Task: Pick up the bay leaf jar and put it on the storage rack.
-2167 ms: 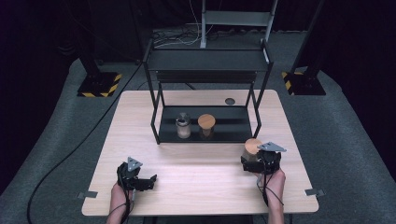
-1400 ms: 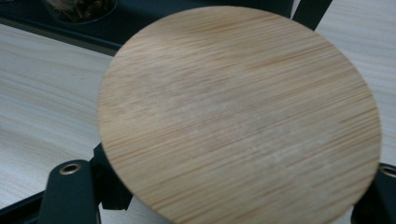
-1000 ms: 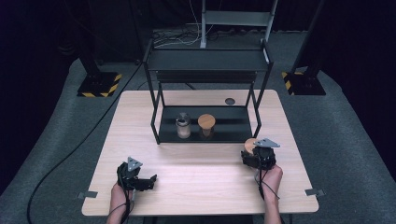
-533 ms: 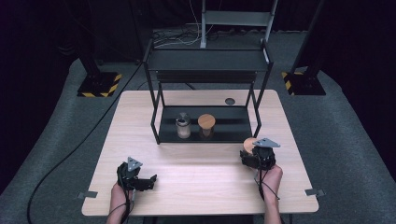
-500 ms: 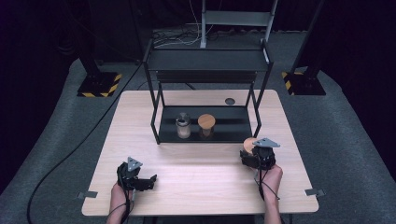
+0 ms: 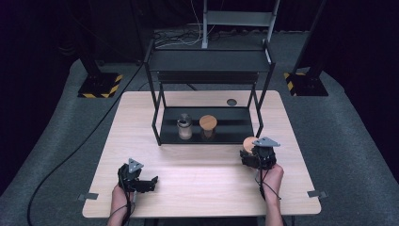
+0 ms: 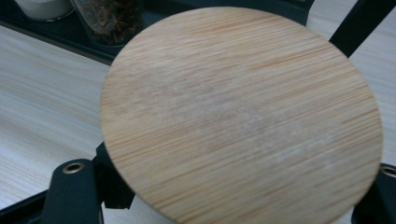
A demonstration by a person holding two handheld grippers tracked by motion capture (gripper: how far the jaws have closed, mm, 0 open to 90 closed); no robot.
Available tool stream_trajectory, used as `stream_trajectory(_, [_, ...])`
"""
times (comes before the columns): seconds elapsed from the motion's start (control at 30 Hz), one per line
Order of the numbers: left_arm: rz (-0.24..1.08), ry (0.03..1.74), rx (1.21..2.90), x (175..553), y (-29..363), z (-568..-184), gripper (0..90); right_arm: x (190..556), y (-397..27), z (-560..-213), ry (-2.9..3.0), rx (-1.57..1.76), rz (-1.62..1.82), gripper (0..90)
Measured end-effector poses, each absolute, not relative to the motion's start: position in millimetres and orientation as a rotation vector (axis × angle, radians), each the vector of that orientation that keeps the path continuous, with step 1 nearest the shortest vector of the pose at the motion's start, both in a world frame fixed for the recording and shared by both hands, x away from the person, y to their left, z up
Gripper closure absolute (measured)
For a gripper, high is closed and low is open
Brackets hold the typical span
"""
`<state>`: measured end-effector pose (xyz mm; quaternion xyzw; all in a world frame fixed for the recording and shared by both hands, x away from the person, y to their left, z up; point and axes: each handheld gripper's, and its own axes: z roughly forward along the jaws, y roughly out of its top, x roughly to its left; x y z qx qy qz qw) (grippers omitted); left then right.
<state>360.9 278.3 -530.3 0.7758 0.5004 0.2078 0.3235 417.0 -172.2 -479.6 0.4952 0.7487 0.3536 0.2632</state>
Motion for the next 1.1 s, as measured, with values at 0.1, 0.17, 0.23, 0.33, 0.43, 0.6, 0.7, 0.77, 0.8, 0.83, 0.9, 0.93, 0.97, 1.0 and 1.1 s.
stream_trajectory(0.1, [0.545, 1.313, 2.035, 360.9, 278.3, -530.3, 0.1, 417.4, -170.4, -478.4, 2.026, 1.331, 0.953, 24.9])
stream_trajectory(0.17, [0.545, 1.313, 2.036, 360.9, 278.3, -530.3, 0.1, 417.8, -169.5, -477.8, 2.029, 1.326, 0.952, 24.9])
stream_trajectory(0.23, [0.545, 1.313, 2.035, 360.9, 278.3, -530.3, 0.1, 418.7, -168.8, -476.8, 2.031, 1.324, 0.954, 24.8])
stream_trajectory(0.33, [0.545, 1.313, 2.036, 360.9, 278.3, -530.3, 0.1, 420.2, -167.2, -475.3, 2.036, 1.319, 0.953, 24.9])
stream_trajectory(0.43, [0.545, 1.313, 2.035, 360.9, 278.3, -530.3, 0.1, 421.7, -164.8, -473.6, 2.042, 1.309, 0.950, 24.9])
stream_trajectory(0.6, [0.545, 1.313, 2.035, 360.9, 278.3, -530.4, 0.1, 423.2, -162.2, -471.4, 2.040, 1.302, 0.952, 24.9])
stream_trajectory(0.7, [0.545, 1.312, 2.036, 360.9, 278.3, -530.3, 0.2, 424.8, -161.7, -469.9, 2.043, 1.299, 0.950, 24.9])
stream_trajectory(0.77, [0.545, 1.313, 2.035, 360.8, 278.3, -530.3, 0.1, 426.2, -160.7, -468.6, 2.047, 1.295, 0.943, 24.9])
stream_trajectory(0.8, [0.545, 1.312, 2.035, 360.8, 278.3, -530.3, 0.1, 426.8, -160.3, -468.2, 2.047, 1.295, 0.943, 24.9])
stream_trajectory(0.83, [0.545, 1.312, 2.035, 360.9, 278.3, -530.3, 0.2, 427.6, -160.0, -467.8, 2.047, 1.293, 0.943, 24.9])
stream_trajectory(0.9, [0.544, 1.312, 2.036, 360.9, 278.3, -530.3, 0.2, 429.0, -159.8, -467.3, 2.049, 1.293, 0.940, 24.9])
stream_trajectory(0.93, [0.544, 1.312, 2.036, 360.8, 278.3, -530.3, 0.2, 429.8, -159.7, -467.3, 2.051, 1.295, 0.939, 24.9])
stream_trajectory(0.97, [0.544, 1.312, 2.035, 360.8, 278.3, -530.3, 0.2, 430.7, -159.6, -467.4, 2.049, 1.296, 0.939, 24.9])
stream_trajectory(1.0, [0.544, 1.312, 2.036, 360.8, 278.3, -530.3, 0.2, 431.6, -159.4, -467.3, 2.051, 1.298, 0.938, 24.9])
stream_trajectory(1.1, [0.544, 1.312, 2.035, 360.8, 278.3, -530.3, 0.2, 434.2, -158.5, -467.2, 2.056, 1.297, 0.934, 24.9])
